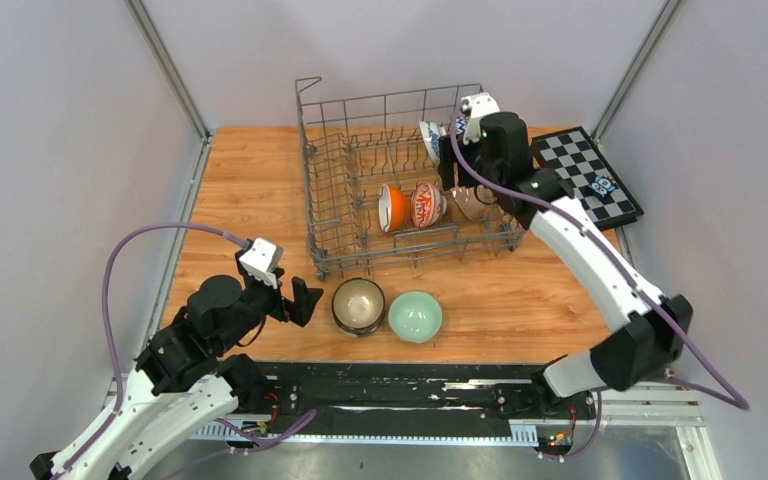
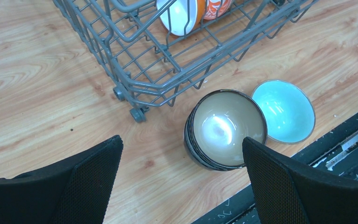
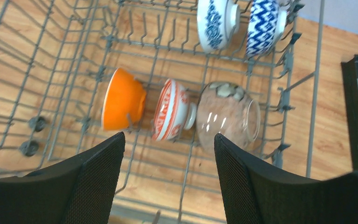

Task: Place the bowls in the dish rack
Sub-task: Place the bowl in the dish rack, then pick up the bowl from the center of the board.

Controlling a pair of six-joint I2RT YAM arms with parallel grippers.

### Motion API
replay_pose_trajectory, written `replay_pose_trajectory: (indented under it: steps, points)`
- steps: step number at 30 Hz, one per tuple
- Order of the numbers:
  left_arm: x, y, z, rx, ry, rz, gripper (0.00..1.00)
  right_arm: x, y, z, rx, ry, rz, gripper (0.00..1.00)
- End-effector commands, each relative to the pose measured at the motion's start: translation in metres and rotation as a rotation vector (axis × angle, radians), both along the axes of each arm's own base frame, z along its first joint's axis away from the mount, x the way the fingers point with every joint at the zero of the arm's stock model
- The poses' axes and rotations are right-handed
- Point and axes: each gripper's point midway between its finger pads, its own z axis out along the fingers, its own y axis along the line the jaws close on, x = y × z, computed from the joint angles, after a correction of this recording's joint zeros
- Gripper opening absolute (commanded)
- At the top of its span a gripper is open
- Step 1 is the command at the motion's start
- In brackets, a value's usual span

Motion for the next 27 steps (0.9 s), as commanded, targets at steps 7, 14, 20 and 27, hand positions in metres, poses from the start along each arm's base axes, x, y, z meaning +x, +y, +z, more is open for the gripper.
replay_pose_trajectory:
  steps: [7,14,20,27]
  points:
    - [0.001,0.001,0.001,-0.001,-0.018,-0.001,1.00,-0.121,-0.006,-0.020,0.175,0.108,0.091,0.70]
    - [0.000,0.000,0.002,-0.007,-0.024,-0.008,1.00,-0.172,-0.015,-0.055,0.218,0.219,0.111,0.70]
    - [-0.001,0.000,0.003,-0.011,-0.024,-0.011,1.00,-0.201,-0.018,-0.104,0.216,0.342,0.104,0.68]
    - [0.000,-0.002,0.002,-0.007,-0.020,-0.017,1.00,-0.224,-0.009,-0.161,0.209,0.473,0.093,0.67]
